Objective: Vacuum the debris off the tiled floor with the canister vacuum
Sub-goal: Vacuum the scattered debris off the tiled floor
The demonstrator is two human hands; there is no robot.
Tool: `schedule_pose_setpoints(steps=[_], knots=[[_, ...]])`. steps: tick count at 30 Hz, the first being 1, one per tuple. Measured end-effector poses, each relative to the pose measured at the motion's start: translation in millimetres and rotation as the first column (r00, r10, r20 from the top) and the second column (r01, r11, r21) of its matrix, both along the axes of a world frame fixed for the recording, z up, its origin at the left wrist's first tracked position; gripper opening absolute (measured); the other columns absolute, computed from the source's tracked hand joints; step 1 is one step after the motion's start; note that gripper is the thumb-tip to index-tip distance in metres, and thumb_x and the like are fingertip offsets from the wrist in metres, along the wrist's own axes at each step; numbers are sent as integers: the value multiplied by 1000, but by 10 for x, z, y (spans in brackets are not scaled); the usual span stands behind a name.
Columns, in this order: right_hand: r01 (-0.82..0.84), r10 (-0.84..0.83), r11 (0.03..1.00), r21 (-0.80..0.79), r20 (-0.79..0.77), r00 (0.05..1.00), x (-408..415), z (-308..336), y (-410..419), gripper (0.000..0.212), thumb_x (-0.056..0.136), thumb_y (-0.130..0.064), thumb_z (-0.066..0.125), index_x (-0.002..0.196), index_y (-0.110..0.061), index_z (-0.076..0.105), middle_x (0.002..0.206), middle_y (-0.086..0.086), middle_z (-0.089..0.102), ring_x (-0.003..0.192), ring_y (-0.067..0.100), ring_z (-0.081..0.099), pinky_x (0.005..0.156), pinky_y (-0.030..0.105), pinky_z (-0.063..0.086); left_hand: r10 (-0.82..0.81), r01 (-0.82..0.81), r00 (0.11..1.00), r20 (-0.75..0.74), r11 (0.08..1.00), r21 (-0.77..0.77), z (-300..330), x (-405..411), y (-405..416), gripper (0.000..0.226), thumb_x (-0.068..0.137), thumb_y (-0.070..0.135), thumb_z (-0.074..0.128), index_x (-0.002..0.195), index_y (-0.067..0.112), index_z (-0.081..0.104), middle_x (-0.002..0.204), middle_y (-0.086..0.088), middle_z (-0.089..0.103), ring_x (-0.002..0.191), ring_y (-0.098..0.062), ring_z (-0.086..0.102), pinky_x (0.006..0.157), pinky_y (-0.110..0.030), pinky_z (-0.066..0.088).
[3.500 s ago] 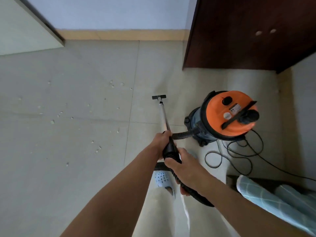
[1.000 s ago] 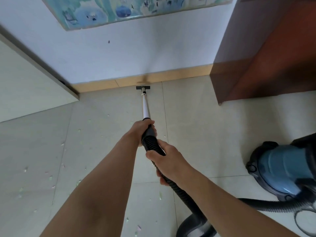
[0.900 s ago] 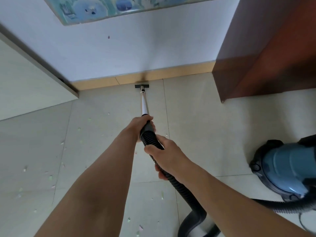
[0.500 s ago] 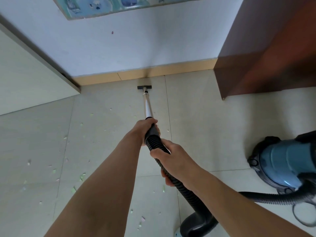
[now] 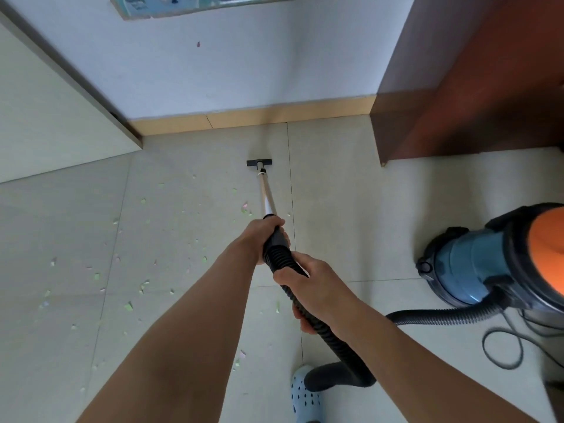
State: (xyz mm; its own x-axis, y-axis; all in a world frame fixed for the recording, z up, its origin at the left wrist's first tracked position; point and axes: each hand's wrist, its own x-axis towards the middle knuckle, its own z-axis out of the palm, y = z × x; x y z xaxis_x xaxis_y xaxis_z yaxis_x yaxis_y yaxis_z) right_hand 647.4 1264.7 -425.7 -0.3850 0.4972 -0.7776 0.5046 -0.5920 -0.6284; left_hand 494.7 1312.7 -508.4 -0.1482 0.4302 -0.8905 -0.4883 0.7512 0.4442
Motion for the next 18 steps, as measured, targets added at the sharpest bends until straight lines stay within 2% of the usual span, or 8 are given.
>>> schedule_pose_setpoints(steps=[6, 13, 18], knots=[[22, -22, 999, -23, 3, 1000, 344, 141, -368, 32, 95, -24, 59, 126, -32, 60, 67, 6, 58, 45, 14, 53, 44, 25, 47, -22, 22, 1000, 19, 1000, 2, 65, 346, -368, 10, 92, 7, 55, 86, 1, 50, 64, -10, 53, 49, -22, 53, 55, -29, 51], [14, -14, 1000, -2, 14, 1000, 642, 245, -868, 37, 98, -25, 58, 134, -31, 57, 66, 6, 56, 38, 8, 50, 40, 22, 43, 5, -5, 997, 73, 1000, -6, 147, 654, -877, 8, 92, 6, 55, 92, 1, 49, 67, -10, 52, 49, -21, 53, 51, -27, 52], [11, -11, 1000, 10, 15, 1000, 767, 309, -1196, 37, 99, -25, 58, 136, -29, 56, 64, 6, 55, 36, 10, 48, 39, 22, 42, -8, 9, 998, 60, 1000, -12, 208, 778, -1215, 9, 91, 6, 56, 92, 1, 49, 66, -10, 52, 47, -21, 54, 53, -28, 53]])
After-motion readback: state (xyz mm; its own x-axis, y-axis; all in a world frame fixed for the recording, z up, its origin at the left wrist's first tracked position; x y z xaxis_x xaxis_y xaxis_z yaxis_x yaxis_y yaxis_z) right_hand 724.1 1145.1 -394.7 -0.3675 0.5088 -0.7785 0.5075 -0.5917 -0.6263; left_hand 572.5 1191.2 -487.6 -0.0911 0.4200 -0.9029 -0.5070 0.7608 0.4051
